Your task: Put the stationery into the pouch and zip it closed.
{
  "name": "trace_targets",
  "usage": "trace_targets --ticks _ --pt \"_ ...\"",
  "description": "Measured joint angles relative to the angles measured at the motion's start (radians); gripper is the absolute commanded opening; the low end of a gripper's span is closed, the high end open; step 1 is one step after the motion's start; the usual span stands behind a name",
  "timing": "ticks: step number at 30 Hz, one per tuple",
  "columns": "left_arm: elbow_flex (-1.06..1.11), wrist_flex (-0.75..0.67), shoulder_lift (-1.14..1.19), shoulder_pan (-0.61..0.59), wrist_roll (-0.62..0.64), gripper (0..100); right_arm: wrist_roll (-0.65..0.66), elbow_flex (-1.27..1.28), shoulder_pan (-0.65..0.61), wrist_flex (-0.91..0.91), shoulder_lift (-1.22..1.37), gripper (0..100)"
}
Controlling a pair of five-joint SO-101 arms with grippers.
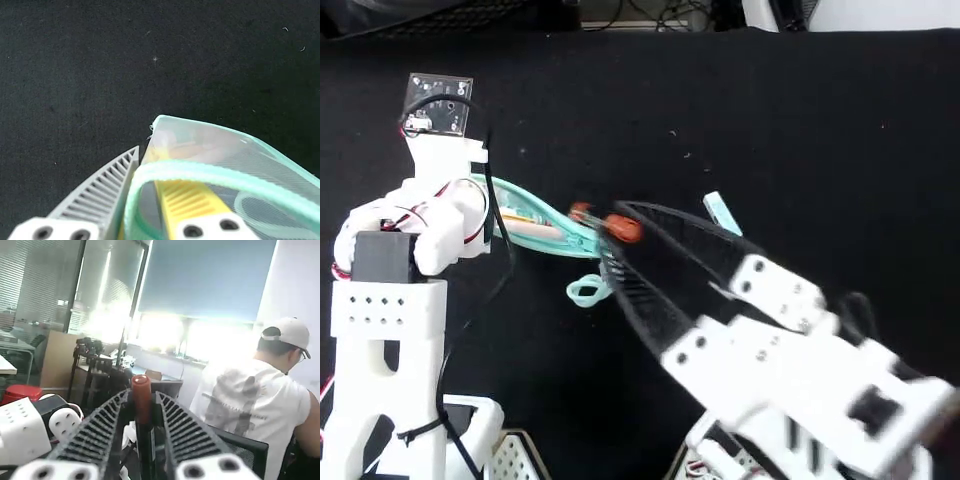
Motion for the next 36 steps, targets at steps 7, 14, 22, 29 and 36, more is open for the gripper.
trace_targets --ticks 7,14,22,29,36 --pt "0.0 0.0 0.0 0.0 0.0 3 0.002 0.222 -0.003 -0.269 0.103 1.4" --pt "0.0 0.0 0.0 0.0 0.0 3 0.002 0.33 -0.003 -0.302 0.144 1.4" --pt "0.0 0.0 0.0 0.0 0.0 3 0.002 0.325 -0.002 -0.302 0.146 1.3" --pt "0.0 0.0 0.0 0.0 0.0 3 0.0 0.135 -0.021 -0.206 0.146 1.3" --pt "0.0 0.0 0.0 0.0 0.0 3 0.002 0.087 -0.11 -0.078 0.15 1.3"
